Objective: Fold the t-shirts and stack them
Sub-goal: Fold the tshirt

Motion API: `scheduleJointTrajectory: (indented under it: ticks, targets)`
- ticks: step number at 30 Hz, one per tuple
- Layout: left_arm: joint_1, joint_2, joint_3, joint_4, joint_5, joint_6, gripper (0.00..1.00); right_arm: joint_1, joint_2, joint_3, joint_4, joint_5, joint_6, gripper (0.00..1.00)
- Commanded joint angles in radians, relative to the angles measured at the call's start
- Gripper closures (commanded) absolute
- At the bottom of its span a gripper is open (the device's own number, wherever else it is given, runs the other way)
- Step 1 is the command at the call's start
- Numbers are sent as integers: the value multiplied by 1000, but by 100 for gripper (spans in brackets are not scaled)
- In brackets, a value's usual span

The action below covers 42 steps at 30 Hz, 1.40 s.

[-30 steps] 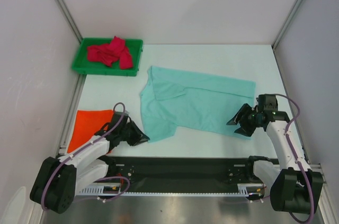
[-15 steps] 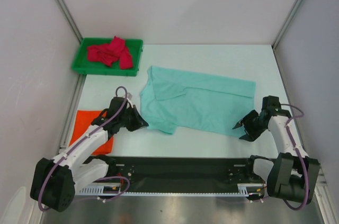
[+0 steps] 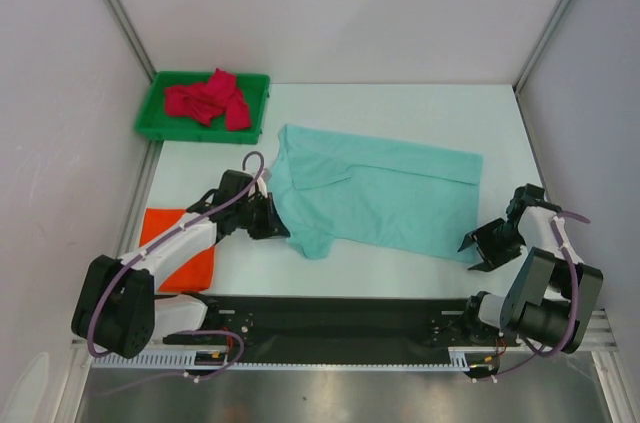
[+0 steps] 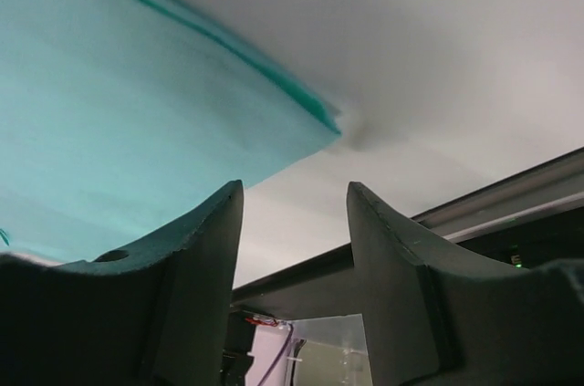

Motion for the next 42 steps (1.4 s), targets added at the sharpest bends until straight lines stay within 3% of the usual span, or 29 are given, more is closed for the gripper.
scheduleJointTrajectory:
  ticks: [1,18,23,24,32,42]
  targets:
    - [-5,30,87,32,61,98,100,-37,28,8,30,23,-30,46]
    - [-5,77,190,-15,88,146,99,-63,79,-53,151,27,-17,64]
    - [-6,36,193,-40,61,143,100,-67,107,-48,173,41,-36,97]
    - [-6,27,193,-45,56,140,100,-67,105,-44,168,49,-36,99]
    - [-5,17,253,-31,15,132,100,-66,85,17,146,39,-63,100]
    - [0,302,514,49,25,103,100,14,174,212,133,27,-76,100]
